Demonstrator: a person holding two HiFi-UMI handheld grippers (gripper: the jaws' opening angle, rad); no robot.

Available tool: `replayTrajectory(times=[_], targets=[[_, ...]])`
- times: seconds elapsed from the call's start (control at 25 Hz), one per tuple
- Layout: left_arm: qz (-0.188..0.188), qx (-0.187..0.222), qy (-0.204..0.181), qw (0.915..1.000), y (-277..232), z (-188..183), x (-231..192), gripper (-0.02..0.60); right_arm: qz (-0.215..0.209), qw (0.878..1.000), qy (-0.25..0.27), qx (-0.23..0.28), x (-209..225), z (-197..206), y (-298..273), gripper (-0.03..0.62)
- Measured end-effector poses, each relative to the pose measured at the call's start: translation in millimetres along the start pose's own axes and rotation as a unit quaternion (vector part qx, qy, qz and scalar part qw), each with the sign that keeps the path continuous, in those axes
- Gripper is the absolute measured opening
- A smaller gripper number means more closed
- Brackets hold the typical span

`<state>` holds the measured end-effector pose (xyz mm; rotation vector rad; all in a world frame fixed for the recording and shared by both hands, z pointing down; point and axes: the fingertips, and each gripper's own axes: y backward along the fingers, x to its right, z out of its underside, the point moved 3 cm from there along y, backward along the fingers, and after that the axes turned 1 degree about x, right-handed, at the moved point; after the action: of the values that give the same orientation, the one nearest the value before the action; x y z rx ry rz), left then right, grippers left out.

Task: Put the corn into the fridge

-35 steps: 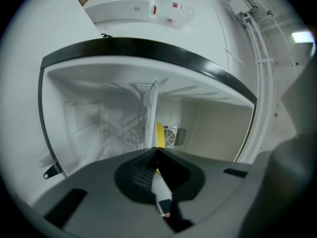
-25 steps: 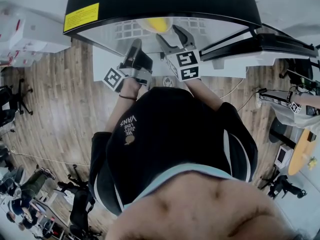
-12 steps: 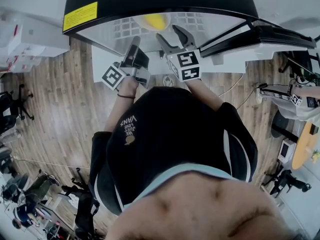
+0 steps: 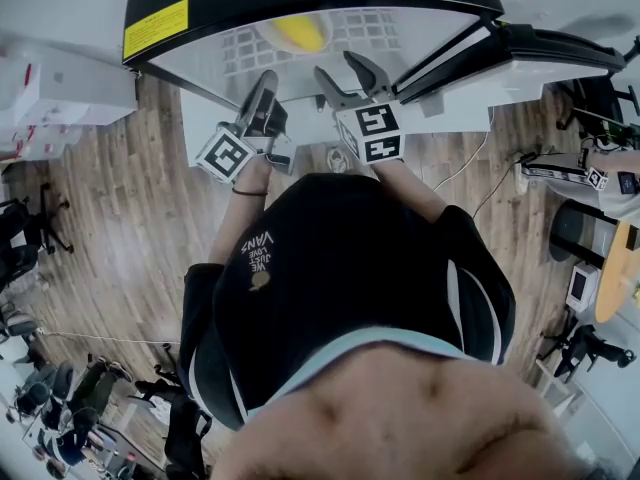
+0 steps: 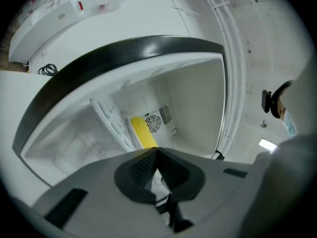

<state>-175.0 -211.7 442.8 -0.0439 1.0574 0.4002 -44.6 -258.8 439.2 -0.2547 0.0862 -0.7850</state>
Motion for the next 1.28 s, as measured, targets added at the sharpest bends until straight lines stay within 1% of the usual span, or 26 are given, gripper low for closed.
replayTrajectory(times=[0.16,0.4,0.64,0.88,1.16,1.28], targets=[[-0.021,-0.014,-0.056,0.9981,7,0,-1,0.018,0.008,1.000,-0.002,0.004,-2,3,8,0.221],[-0.023,-0.022,-0.097,0.9948,15,2,5,0.018,0.019,1.000,-0.004,0.004,-5,7,22,0.195],[-0.024,-0.035,-0.121,0.9917,22,5,12,0.018,0.023,1.000,-0.004,0.006,-11,10,31,0.162],[-0.016,-0.045,-0.147,0.9880,31,9,14,0.018,0.027,1.000,-0.003,0.010,-17,12,40,0.107],[-0.014,-0.057,-0.160,0.9854,45,15,12,0.018,0.037,0.999,-0.002,0.012,-26,19,53,0.061],[-0.012,-0.063,-0.173,0.9829,50,17,15,0.018,0.042,0.999,-0.001,0.014,-31,22,60,0.046]])
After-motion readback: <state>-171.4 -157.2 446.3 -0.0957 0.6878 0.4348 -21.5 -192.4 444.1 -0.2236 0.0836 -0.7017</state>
